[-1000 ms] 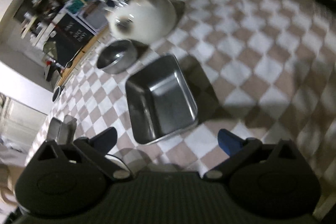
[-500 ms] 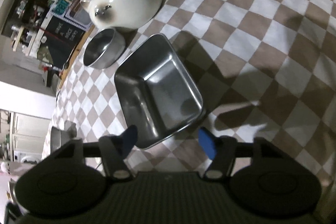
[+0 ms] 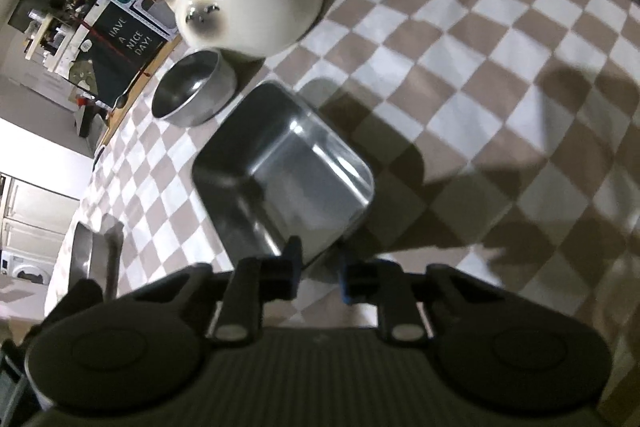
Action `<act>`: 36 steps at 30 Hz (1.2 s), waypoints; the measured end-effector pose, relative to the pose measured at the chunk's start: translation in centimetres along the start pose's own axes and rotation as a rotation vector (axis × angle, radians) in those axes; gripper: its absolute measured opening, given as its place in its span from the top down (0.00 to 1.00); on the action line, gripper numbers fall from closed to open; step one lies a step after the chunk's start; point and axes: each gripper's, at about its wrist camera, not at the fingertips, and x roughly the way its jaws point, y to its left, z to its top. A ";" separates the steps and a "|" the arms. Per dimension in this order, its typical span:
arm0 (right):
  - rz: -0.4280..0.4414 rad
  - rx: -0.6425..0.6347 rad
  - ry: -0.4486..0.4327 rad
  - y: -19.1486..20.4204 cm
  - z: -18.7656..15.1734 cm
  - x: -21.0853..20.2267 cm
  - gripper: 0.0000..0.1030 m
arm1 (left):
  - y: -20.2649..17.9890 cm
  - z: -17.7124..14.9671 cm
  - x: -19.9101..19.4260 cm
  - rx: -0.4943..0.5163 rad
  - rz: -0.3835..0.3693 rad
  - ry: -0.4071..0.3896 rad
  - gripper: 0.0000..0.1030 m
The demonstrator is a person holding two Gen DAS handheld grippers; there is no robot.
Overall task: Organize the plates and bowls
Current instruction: 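Move both tools toward the rectangular steel tray beside the cat ornament, then close both tools on the rim of the steel tray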
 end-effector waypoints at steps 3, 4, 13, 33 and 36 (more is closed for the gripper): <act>-0.015 -0.042 -0.021 0.0 0.4 -0.1 0.85 | -0.4 -0.1 0.6 0.033 0.007 0.009 0.00; -0.023 -0.051 -0.030 0.0 0.6 -0.2 0.86 | -0.5 -0.1 0.7 0.044 0.013 0.006 0.00; -0.116 -0.165 -0.130 -0.1 1.8 -0.1 0.97 | -1.0 0.6 1.7 0.068 -0.006 -0.033 0.00; -0.119 -0.275 -0.181 0.6 2.8 0.8 0.97 | -2.9 1.0 5.8 0.102 -0.083 0.085 0.45; -0.110 -0.276 -0.183 0.5 2.9 0.8 0.97 | -2.8 0.9 6.4 0.088 -0.094 0.108 0.48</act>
